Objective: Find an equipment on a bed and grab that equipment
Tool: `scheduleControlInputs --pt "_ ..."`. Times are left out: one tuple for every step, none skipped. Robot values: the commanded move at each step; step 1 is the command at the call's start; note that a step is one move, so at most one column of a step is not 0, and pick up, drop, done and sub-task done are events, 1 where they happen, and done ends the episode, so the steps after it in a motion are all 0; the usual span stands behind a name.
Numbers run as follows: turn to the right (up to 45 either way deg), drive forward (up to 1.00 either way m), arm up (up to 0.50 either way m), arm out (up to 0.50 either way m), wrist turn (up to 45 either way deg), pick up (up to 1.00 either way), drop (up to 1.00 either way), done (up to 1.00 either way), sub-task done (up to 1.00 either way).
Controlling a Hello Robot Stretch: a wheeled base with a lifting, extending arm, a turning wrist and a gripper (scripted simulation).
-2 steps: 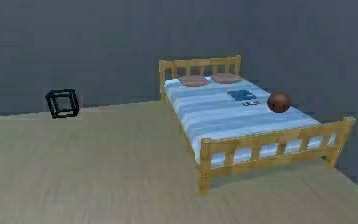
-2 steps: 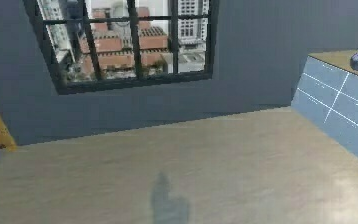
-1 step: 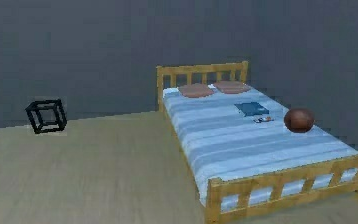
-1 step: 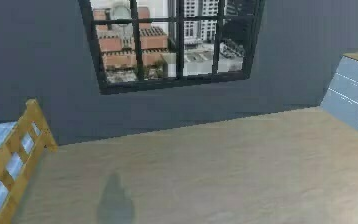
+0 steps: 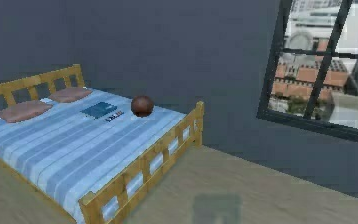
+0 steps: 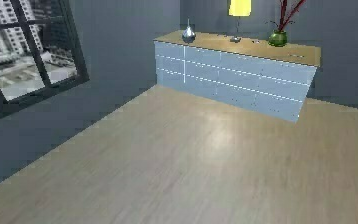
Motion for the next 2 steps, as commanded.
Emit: scheduleControlInputs --pt "18.0 0.0 0.0 0.0 0.0 0.0 0.0 0.0 0.0" --pt "0.0 1.0 0.0 0.0 0.0 0.0 0.0 0.0 0.0"
